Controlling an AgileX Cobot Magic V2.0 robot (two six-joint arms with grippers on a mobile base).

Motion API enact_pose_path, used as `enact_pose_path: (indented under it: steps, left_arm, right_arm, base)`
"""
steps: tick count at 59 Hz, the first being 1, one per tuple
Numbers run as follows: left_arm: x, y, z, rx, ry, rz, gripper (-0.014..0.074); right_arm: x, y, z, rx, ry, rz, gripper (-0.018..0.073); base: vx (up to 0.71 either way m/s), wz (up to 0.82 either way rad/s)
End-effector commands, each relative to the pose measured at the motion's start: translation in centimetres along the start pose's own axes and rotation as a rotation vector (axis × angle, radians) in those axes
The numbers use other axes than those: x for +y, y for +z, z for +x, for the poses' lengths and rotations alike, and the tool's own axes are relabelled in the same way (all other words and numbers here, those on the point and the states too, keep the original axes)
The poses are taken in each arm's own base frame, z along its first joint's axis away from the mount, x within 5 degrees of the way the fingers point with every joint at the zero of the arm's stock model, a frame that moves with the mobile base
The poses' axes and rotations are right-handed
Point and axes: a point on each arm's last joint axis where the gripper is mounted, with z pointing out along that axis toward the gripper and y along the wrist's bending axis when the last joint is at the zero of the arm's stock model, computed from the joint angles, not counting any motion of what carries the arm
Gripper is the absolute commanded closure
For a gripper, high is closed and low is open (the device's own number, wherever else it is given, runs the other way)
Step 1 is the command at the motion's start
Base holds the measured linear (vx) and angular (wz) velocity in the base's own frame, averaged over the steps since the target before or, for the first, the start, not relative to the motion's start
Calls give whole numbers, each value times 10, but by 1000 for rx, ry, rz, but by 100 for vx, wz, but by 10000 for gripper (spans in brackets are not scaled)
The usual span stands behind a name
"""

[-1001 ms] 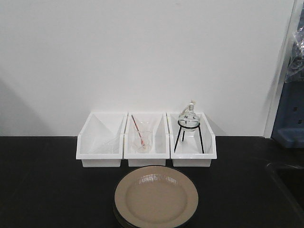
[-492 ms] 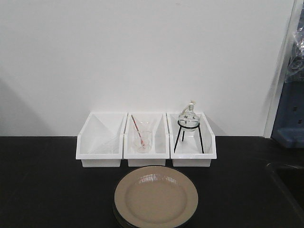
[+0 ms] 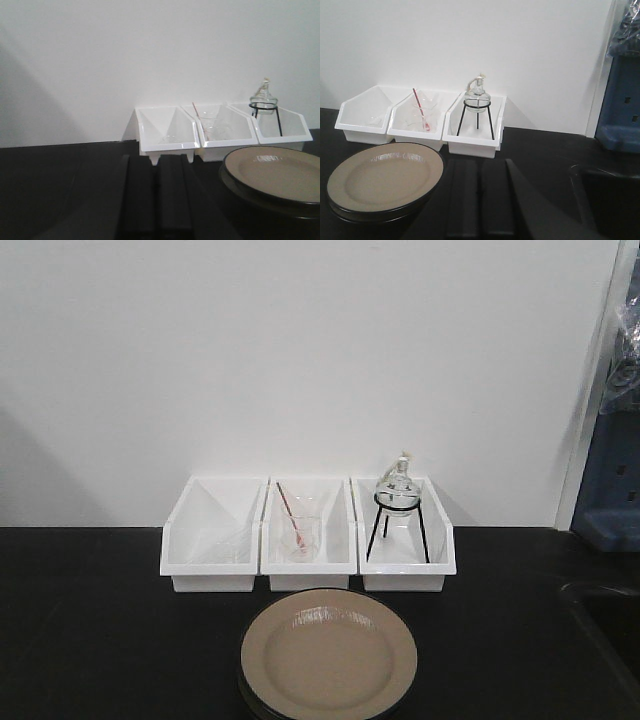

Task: Arrange circular plates on left workspace

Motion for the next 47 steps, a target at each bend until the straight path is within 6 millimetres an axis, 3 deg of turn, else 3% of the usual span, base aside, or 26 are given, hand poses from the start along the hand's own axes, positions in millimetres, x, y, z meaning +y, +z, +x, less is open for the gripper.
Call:
enact_pose_path:
  steps: [1,17,27,37,47]
  left_arm:
    - [5,-3,-5,-37,-76,-63,596]
    - [14,-3,4,35,-92,-156,596]
    - [19,-1,28,6,-167,-193,596]
    - [17,-1,28,16,-11,-163,596]
    - [13,-1,30,46,9,-73,596]
  right_arm:
    - [-3,-1,-13,-79,13,35,561]
    - [-3,-1,-13,-79,13,35,561]
    - [-3,-1,-13,-79,13,35,561]
    - [-3,-1,-13,-79,13,35,561]
    - [-3,-1,-13,-79,13,35,561]
  base:
    - [0,0]
    - [0,0]
    - [0,0]
    - [0,0]
    - [0,0]
